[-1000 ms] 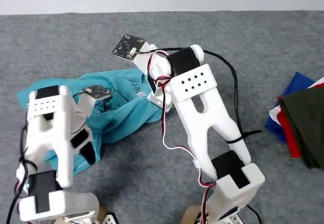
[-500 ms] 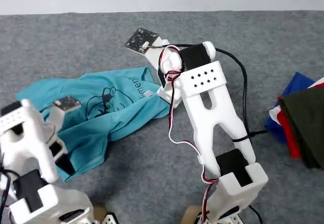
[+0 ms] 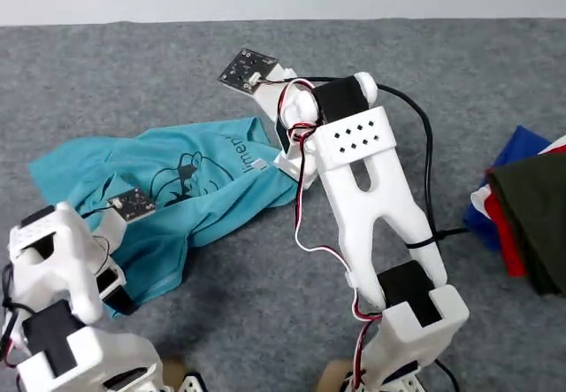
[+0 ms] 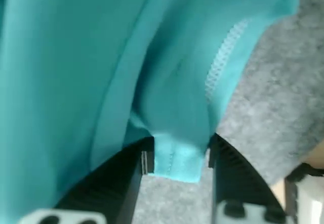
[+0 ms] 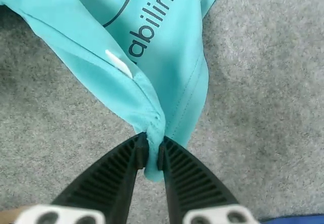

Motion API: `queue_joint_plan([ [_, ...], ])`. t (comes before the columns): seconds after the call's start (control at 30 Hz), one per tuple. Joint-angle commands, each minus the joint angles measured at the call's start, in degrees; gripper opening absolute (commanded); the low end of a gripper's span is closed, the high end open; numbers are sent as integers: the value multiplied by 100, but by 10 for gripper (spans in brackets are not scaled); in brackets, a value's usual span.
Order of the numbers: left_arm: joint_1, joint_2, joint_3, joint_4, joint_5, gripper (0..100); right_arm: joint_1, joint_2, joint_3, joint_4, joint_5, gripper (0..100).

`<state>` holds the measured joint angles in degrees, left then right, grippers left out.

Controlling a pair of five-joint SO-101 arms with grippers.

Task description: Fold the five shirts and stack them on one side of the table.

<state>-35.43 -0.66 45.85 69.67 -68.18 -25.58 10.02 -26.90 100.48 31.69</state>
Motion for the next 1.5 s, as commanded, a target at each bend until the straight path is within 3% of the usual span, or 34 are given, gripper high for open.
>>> queue_joint_plan([
  [0.0, 0, 413, 40, -571, -26, 185, 57, -84, -44, 198, -26, 10],
  [0.1, -9, 695, -22, -695, -26, 89, 84, -92, -62, 198, -26, 10],
  [0.17, 0, 703, -259, -316, -26, 19, 92, -154, -70, 198, -26, 10],
  [0.43, -9, 202, -2985, 2998, -18, 2, 171, -901, -70, 189, -18, 10],
  [0.6, 53, -1415, -3785, 3059, 193, 2, 312, -1437, -70, 180, 0, 10],
  [0.77, 695, -3323, -3864, 3042, 396, 2, 286, -2105, -70, 154, 0, 10],
  [1.0, 1556, -5152, -3881, 2004, 1846, 2, 303, -3090, -70, 154, 9, 10],
  [1.2, 1354, -6057, -3881, 554, 2365, 2, 532, -3996, -70, 154, 9, 9],
  [1.47, 774, -7007, -3864, -1020, 2804, 2, 1684, -5138, -70, 145, 536, 9],
])
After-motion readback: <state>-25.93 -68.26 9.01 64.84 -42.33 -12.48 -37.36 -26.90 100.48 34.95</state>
